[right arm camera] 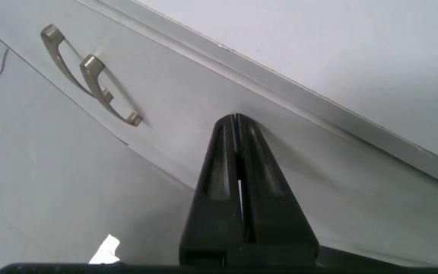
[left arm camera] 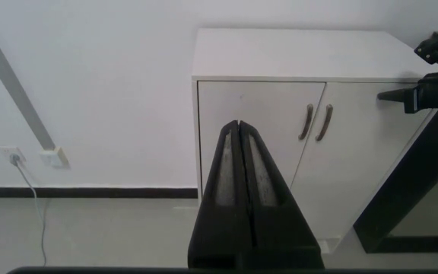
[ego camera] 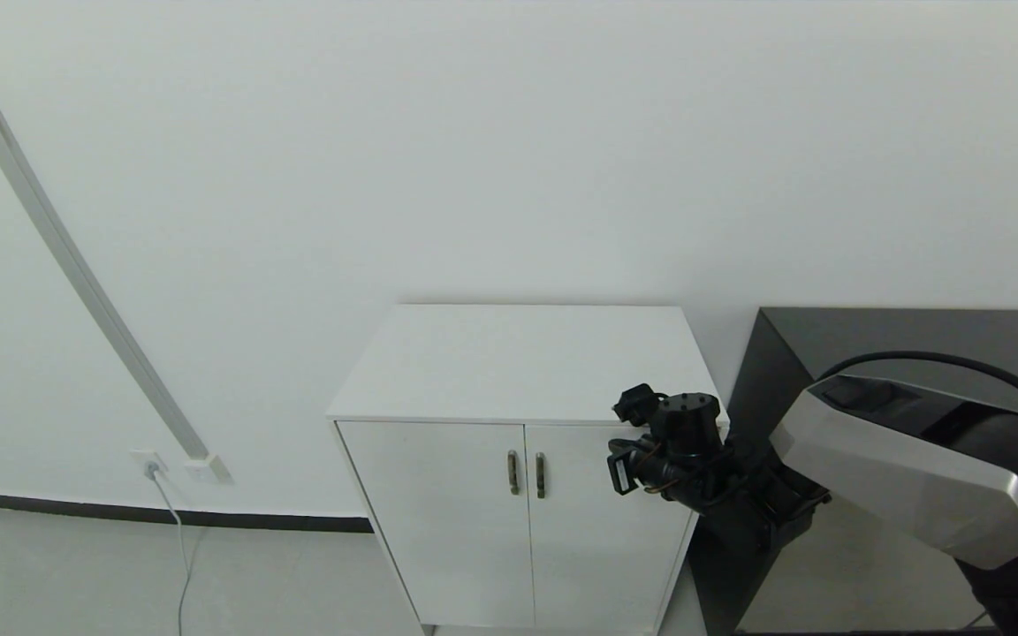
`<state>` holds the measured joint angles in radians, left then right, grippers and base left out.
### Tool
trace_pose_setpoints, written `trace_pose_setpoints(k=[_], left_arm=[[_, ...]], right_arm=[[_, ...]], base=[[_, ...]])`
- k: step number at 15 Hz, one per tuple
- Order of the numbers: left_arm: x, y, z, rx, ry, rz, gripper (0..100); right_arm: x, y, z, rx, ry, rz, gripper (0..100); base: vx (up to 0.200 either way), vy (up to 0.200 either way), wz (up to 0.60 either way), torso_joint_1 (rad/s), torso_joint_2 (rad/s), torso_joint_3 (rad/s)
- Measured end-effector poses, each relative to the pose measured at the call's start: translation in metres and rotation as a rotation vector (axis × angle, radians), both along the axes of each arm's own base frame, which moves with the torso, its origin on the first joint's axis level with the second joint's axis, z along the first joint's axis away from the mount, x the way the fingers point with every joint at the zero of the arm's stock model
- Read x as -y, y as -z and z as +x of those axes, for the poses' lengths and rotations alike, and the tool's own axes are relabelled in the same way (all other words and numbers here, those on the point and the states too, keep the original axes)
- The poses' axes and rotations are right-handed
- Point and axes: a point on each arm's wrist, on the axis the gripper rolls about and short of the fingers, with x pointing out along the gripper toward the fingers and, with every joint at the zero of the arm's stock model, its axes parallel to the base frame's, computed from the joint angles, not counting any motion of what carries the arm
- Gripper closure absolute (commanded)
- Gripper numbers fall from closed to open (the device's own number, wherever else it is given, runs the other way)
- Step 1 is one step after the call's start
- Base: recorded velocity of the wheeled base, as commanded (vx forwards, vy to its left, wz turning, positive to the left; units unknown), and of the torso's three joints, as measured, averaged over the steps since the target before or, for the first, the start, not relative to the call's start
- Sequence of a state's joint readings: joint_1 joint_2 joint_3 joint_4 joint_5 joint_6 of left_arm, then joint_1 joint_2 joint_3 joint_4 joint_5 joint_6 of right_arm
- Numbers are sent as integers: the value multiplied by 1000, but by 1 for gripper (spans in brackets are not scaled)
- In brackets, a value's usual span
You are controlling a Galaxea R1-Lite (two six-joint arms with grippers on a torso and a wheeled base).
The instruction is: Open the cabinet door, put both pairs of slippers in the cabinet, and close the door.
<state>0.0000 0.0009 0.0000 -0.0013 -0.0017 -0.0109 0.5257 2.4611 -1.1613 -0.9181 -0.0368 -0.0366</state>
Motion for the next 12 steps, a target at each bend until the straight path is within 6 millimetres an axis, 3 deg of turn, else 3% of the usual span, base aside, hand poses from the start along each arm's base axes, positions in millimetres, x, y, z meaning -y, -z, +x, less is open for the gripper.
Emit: trace_pose_setpoints(k=[12], left_arm=[[0, 0, 0, 0, 0, -1, 100]], right_arm=[[-1, -1, 1, 5, -1, 1, 100]], base=[[0, 0, 0, 0, 0, 0]])
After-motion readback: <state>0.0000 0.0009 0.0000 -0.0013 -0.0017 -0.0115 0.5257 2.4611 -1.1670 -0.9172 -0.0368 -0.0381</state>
